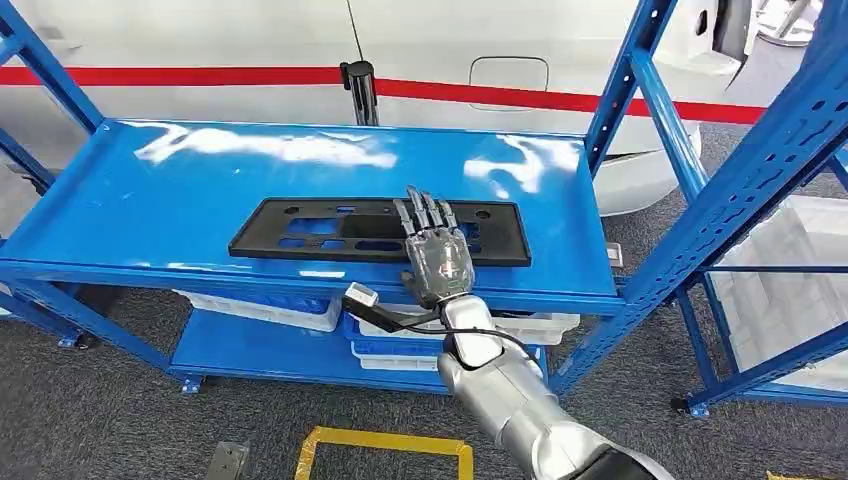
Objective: Take the parts from the cabinet and place them on the table.
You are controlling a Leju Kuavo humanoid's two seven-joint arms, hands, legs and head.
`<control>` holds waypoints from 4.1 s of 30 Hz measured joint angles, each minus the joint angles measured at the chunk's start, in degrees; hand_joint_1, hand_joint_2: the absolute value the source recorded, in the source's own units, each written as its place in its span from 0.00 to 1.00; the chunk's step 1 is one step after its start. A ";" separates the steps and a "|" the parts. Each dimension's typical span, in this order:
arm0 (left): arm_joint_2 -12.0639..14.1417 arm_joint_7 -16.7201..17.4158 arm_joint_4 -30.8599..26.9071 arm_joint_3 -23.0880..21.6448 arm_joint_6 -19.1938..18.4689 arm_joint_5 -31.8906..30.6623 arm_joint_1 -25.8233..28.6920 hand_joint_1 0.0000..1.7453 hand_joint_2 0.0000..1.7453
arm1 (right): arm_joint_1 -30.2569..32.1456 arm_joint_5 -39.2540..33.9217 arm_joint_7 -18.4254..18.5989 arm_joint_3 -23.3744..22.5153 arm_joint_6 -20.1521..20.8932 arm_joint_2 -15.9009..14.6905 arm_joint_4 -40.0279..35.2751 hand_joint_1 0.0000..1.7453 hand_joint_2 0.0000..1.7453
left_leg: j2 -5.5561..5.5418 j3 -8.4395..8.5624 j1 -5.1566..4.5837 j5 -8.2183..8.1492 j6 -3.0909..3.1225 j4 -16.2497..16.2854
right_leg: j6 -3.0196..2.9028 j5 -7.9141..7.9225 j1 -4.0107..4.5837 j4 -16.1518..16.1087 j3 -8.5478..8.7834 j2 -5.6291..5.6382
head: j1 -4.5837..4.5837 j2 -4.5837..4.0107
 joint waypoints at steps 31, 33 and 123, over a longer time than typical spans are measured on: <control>-0.52 0.50 0.02 0.50 -0.02 -1.42 -0.37 0.00 0.00 | -3.52 2.60 1.90 -4.26 -0.44 1.16 6.36 0.29 1.00 | 0.00 0.02 -0.45 0.01 -1.11 -0.01 | 0.00 0.01 -0.42 0.02 0.02 -0.04 | 0.04 0.00; -0.52 0.55 0.02 0.61 -0.02 -1.44 -0.38 0.00 0.00 | -3.44 2.91 1.29 -4.26 -0.44 1.40 6.38 0.73 1.00 | 0.00 0.02 -0.45 0.01 -1.11 -0.01 | 0.00 0.01 -0.42 0.03 0.01 -0.04 | 0.04 0.00; -0.28 0.07 -1.49 4.79 7.89 2.73 4.91 0.00 1.00 | 20.90 -79.95 -38.56 5.84 15.00 -17.62 -68.87 1.00 1.00 | 0.00 -0.12 -0.48 -0.08 -1.01 -0.02 | 0.00 -0.01 -0.45 0.01 -0.08 -0.06 | 0.04 0.00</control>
